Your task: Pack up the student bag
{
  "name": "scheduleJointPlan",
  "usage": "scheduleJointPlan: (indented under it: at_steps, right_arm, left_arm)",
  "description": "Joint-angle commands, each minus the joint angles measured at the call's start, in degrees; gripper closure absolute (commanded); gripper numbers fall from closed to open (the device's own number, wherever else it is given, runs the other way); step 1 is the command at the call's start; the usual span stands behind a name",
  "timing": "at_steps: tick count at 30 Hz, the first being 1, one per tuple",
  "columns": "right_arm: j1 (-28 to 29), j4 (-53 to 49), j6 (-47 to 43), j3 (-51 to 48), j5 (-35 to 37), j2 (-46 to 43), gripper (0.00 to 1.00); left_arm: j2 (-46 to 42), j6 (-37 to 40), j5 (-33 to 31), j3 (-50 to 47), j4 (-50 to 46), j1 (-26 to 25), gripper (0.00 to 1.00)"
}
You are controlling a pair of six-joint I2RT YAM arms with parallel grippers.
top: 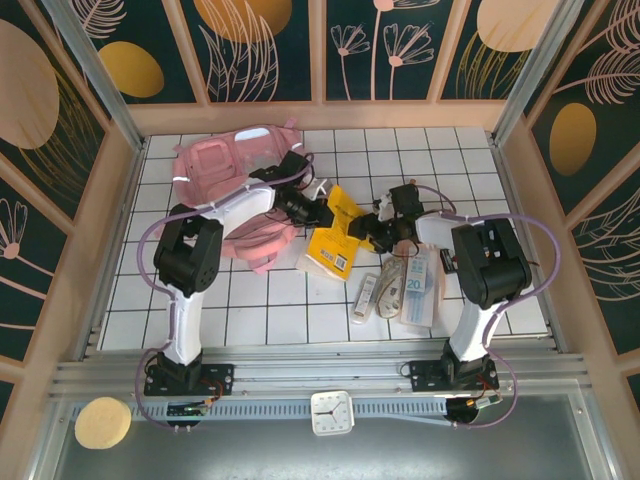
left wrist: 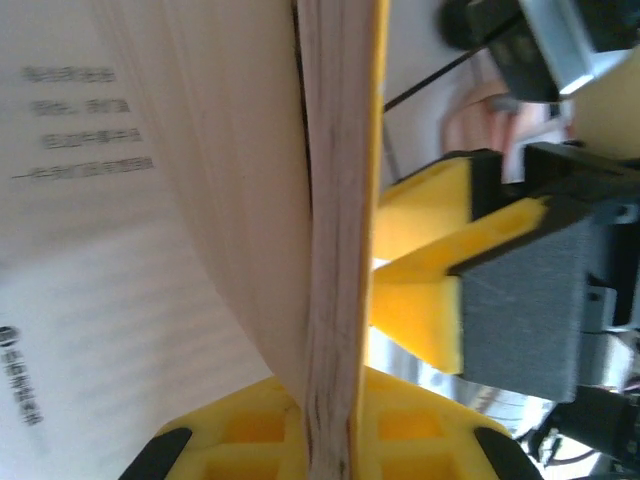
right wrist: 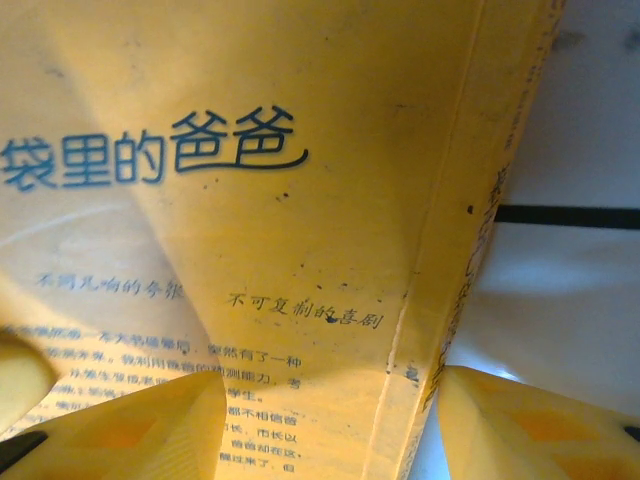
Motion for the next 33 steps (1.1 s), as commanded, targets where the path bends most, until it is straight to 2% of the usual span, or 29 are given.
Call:
scheduleJointPlan:
  at_steps: [1,19,33]
  right_arm:
    - [0.0,5.9,0.8,-0.1,-5.0,-2.7,0.41]
    - [1.1,18.6,5.5,-4.9,-11.7,-5.2,0.37]
    - [1.4,17.7,4.6,-9.7,-12.7,-7.5,0.34]
  left_arm:
    - [-3.4,-4.2,8.4,-2.0,6.6,0.6,0.99]
    - [-7.0,-13.7,15.2,-5.3,18.5,2.7,0.99]
    - [-8.5,-13.1,14.4,-5.0,16.7,3.5,0.99]
